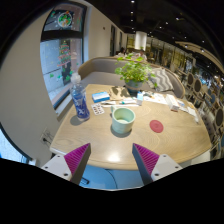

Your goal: Pour water

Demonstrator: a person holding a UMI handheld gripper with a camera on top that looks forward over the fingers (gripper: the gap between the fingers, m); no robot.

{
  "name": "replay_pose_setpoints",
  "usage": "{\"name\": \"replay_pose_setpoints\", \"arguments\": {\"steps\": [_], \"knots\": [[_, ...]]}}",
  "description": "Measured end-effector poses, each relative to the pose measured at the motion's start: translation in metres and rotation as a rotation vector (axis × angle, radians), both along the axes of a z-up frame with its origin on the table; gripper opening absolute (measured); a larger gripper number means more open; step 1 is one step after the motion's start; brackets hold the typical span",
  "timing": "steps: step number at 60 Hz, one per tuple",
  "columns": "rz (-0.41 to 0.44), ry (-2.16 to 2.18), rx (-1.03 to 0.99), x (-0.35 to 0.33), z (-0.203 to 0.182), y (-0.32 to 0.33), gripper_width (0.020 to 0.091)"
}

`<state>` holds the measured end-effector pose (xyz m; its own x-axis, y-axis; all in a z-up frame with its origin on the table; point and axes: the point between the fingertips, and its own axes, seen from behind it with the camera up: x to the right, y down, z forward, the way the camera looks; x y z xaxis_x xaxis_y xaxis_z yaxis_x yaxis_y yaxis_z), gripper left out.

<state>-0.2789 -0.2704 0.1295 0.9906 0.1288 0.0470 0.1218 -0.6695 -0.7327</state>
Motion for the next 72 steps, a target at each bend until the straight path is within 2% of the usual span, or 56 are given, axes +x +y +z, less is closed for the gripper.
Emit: {"name": "replay_pose_setpoints", "arguments": {"steps": [7, 15, 25, 33, 37, 41, 47, 48, 56, 61, 62, 72], "knots": [[0.053, 0.058, 0.041, -0.070, -0.007, 0.019, 0.0860], [0.079, 0.096, 0.138, -0.130, -0.002, 0.071, 0.0864], [0.030, 0.120, 0.252, -0.165, 0.001, 0.155, 0.0863], [-0.028, 0.126, 0.276, -0.173, -0.017, 0.207, 0.0851], [-0.043, 0.133, 0.281, -0.177, -0.028, 0.227, 0.0815], [-0.038, 0.126, 0.284, -0.182, -0.038, 0.241, 0.0741], [-0.044, 0.111, 0.275, -0.184, -0.055, 0.252, 0.0581], [-0.052, 0.105, 0.281, -0.182, -0.055, 0.253, 0.0528], [-0.028, 0.107, 0.300, -0.185, -0.052, 0.252, 0.0423], [-0.029, 0.102, 0.315, -0.183, -0.046, 0.248, 0.0397], [-0.026, 0.100, 0.318, -0.183, -0.044, 0.248, 0.0371], [-0.026, 0.123, 0.361, -0.177, -0.008, 0.242, 0.0371]]}}
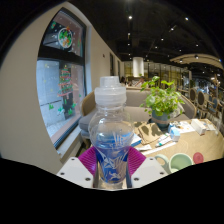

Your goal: Pour water

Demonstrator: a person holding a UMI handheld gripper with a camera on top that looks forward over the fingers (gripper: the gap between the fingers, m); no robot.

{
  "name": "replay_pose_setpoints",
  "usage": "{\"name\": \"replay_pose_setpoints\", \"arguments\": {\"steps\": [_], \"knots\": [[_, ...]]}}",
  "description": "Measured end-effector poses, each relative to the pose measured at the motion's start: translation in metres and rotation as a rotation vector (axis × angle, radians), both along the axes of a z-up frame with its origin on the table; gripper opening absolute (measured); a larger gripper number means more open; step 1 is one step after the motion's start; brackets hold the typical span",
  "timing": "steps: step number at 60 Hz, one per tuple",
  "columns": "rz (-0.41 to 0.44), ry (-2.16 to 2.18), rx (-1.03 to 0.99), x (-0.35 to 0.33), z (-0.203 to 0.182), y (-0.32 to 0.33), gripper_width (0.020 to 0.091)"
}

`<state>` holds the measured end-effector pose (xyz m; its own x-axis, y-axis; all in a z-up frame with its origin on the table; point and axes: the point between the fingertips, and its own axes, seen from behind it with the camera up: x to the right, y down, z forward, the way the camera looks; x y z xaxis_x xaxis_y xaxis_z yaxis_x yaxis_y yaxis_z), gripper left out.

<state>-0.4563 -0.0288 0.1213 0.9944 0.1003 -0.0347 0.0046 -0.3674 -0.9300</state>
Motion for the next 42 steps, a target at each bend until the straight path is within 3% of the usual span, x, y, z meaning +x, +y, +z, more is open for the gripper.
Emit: {"name": "replay_pose_setpoints", "arguments": {"steps": [19, 30, 42], "knots": [[-0.013, 0.637, -0.013, 0.022, 0.098, -0.018, 0.0369], [-0.059, 1.245, -0.108, 0.036, 0.118, -0.019, 0.0365], [-0.112, 1.796, -0.187, 0.057, 0.104, -0.012, 0.0363]]}}
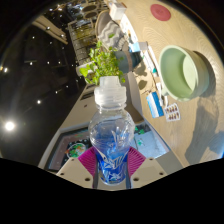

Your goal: Pour water

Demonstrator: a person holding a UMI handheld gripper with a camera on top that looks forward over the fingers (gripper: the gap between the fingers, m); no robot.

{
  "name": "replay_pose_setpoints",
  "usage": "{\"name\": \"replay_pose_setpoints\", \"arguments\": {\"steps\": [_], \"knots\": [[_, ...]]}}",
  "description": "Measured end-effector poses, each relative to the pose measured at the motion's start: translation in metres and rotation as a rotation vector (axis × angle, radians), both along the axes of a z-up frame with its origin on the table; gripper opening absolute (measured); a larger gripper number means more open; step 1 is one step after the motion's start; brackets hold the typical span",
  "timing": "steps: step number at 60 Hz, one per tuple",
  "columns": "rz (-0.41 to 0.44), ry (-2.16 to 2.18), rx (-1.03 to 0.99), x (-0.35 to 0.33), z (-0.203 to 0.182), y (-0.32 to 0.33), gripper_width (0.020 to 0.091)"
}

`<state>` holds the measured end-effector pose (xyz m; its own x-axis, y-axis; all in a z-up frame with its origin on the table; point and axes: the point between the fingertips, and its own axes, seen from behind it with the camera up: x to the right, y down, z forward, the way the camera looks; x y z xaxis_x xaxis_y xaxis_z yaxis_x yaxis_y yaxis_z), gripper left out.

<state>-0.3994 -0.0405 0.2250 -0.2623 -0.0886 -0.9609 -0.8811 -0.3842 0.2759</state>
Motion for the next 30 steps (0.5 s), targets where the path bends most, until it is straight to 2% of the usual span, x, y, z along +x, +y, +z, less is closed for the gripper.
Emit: {"name": "replay_pose_setpoints", "arguments": {"steps": [4, 5, 12, 19, 30], "knots": [[-0.007, 0.149, -0.020, 0.003, -0.006, 0.002, 0.0366], [0.001, 0.199, -0.024, 0.008, 0.004, -0.012, 0.0366], [-0.036, 0.398, -0.057, 0.017, -0.014, 0.001, 0.0364], [-0.037, 0.421, -0.077, 0.018, -0.023, 0.000, 0.0364], [0.023, 0.266, -0.085, 0.005, -0.025, 0.008, 0.0366]]}}
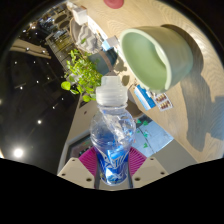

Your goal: Pour water

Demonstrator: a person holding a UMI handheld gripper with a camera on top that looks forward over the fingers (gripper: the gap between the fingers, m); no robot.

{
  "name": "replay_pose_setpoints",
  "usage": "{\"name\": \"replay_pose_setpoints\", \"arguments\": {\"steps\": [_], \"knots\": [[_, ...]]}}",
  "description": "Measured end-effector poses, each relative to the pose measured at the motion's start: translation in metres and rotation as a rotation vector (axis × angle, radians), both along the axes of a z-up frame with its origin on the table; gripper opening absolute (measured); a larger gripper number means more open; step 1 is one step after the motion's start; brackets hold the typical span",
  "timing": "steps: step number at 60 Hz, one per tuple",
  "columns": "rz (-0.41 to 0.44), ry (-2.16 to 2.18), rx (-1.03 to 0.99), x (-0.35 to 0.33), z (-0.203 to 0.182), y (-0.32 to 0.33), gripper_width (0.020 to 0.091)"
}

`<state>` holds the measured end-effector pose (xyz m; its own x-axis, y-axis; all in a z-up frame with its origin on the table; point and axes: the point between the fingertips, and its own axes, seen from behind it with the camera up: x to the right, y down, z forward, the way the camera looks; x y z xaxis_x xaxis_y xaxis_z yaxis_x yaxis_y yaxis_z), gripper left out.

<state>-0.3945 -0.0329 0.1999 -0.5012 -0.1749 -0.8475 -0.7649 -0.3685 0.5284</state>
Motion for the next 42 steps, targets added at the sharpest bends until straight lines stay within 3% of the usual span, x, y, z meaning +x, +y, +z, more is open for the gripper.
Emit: {"name": "replay_pose_setpoints", "arguments": {"steps": [13, 30, 38, 42], "knots": [[0.074, -0.619, 0.139, 0.006, 0.029, -0.005, 0.0367], [-0.051, -1.445, 0.340, 0.121, 0.100, 0.000, 0.0371], [-0.083, -1.763, 0.355, 0.192, 0.088, 0.009, 0.0370], [-0.061, -1.898, 0.336, 0.224, 0.069, 0.019, 0.0370]]}}
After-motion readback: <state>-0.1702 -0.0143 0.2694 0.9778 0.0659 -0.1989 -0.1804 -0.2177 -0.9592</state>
